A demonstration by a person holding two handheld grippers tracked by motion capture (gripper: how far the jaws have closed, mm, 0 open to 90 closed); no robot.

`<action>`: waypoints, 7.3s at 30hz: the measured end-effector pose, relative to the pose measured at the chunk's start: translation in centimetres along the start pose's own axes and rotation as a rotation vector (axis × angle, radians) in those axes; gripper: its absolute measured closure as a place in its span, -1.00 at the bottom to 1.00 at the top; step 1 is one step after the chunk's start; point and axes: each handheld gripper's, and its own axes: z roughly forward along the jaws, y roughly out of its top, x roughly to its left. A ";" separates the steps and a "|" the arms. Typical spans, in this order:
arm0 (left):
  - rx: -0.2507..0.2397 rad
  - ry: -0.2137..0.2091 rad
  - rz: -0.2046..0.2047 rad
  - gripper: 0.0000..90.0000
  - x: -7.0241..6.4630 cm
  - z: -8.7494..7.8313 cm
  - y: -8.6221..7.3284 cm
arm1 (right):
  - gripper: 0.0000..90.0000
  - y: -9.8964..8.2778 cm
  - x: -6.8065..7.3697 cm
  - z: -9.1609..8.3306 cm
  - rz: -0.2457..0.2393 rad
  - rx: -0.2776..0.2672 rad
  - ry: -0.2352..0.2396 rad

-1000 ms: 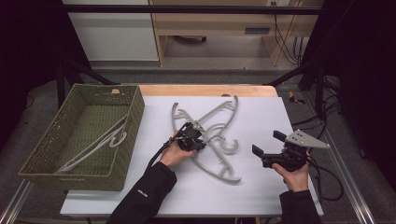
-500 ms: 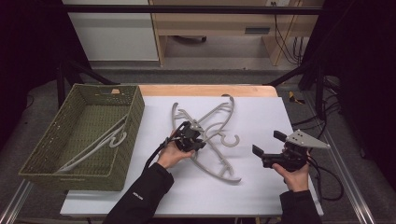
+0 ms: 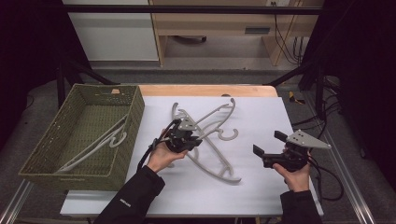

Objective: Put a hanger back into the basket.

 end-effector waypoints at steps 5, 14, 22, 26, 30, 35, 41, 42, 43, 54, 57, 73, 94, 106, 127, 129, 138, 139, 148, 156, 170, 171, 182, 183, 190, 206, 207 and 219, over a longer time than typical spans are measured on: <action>-0.039 0.004 -0.007 0.81 -0.2 -2.3 0.1 | -0.98 0.0 0.1 0.1 -0.002 0.004 -0.002; -0.096 -0.002 -0.013 0.81 -0.3 -6.5 -0.4 | -0.99 -0.2 0.1 0.3 -0.003 0.010 -0.001; -0.141 -0.014 -0.029 0.81 -0.2 -9.6 -1.2 | -0.99 -0.2 0.1 0.3 -0.004 0.012 -0.002; -0.149 -0.007 -0.016 0.81 0.1 -11.1 -1.2 | -0.99 -0.2 0.2 0.3 -0.004 0.013 -0.001; -0.158 0.001 -0.012 0.81 0.3 -12.3 -1.0 | -0.99 -0.2 0.2 0.4 -0.006 0.014 -0.003; -0.165 0.015 -0.003 0.81 0.5 -13.8 -0.8 | -0.99 -0.2 0.2 0.4 -0.005 0.015 -0.004; -0.177 0.026 0.003 0.81 1.1 -15.6 -0.7 | -0.99 -0.2 0.2 0.4 -0.006 0.015 -0.004; -0.181 0.030 0.001 0.81 1.3 -16.1 -0.8 | -0.99 -0.2 0.2 0.4 -0.006 0.014 -0.005; -0.182 0.033 0.002 0.81 1.4 -16.3 -0.8 | -0.99 -0.2 0.2 0.3 -0.006 0.014 -0.004; -0.220 0.087 -0.018 0.81 3.4 -20.4 -2.1 | -0.99 -0.2 0.2 0.4 -0.007 0.015 -0.003; -0.226 0.096 -0.022 0.81 3.9 -21.3 -2.6 | -0.99 -0.2 0.2 0.4 -0.007 0.014 0.001; -0.208 0.157 -0.085 0.81 7.3 -24.2 -7.4 | -0.99 -0.3 0.3 0.6 -0.008 0.018 -0.002; -0.160 0.165 -0.183 0.81 11.7 -25.8 -13.5 | -0.99 -0.4 0.4 0.9 -0.013 0.030 -0.002; -0.124 0.175 -0.222 0.81 13.1 -26.1 -16.0 | -0.99 -0.4 0.5 1.0 -0.006 0.031 -0.002; -0.060 0.207 -0.259 0.81 14.2 -25.4 -18.4 | -0.99 -0.5 0.5 1.1 -0.022 0.040 0.002; -0.058 0.205 -0.262 0.81 14.4 -25.1 -18.8 | -0.99 -0.5 0.5 1.1 -0.021 0.040 0.002; 0.030 0.244 -0.277 0.79 14.1 -23.9 -18.4 | -0.99 -0.6 0.5 1.3 -0.021 0.045 0.002; 0.059 0.247 -0.280 0.78 14.2 -23.8 -18.4 | -0.99 -0.6 0.5 1.2 -0.021 0.045 0.002; 0.161 0.258 -0.353 0.72 14.5 -22.7 -18.9 | -0.99 -0.6 0.6 1.2 -0.023 0.045 0.004; 0.055 0.262 -0.329 0.60 13.3 -23.7 -17.6 | -0.99 -0.6 0.6 1.4 -0.026 0.048 0.008; -0.197 0.302 -0.271 -0.23 9.4 -22.4 -14.1 | -0.99 -0.5 0.8 1.3 -0.021 0.032 0.016; -0.214 0.305 -0.264 -0.29 9.0 -22.1 -13.7 | -0.99 -0.5 0.9 1.4 -0.015 0.030 0.015; -0.342 0.277 -0.220 -0.69 4.9 -20.0 -12.0 | -0.99 -0.3 1.6 1.8 -0.016 0.038 0.037; -0.347 0.278 -0.213 -0.69 4.6 -19.8 -11.9 | -0.99 -0.3 1.8 1.9 -0.021 0.041 0.039; -0.385 0.256 -0.176 -0.75 2.2 -17.8 -11.3 | -0.99 -0.5 2.7 2.9 -0.041 0.075 0.074; -0.327 0.204 -0.158 -0.77 1.1 -14.6 -11.5 | -0.93 -0.8 5.6 5.2 -0.070 0.138 0.153; -0.324 0.201 -0.158 -0.77 1.1 -14.5 -11.5 | -0.93 -0.8 5.8 5.5 -0.073 0.147 0.153; -0.305 0.195 -0.161 -0.78 0.1 -13.4 -11.2 | -0.77 -2.0 7.9 8.1 -0.125 0.302 0.163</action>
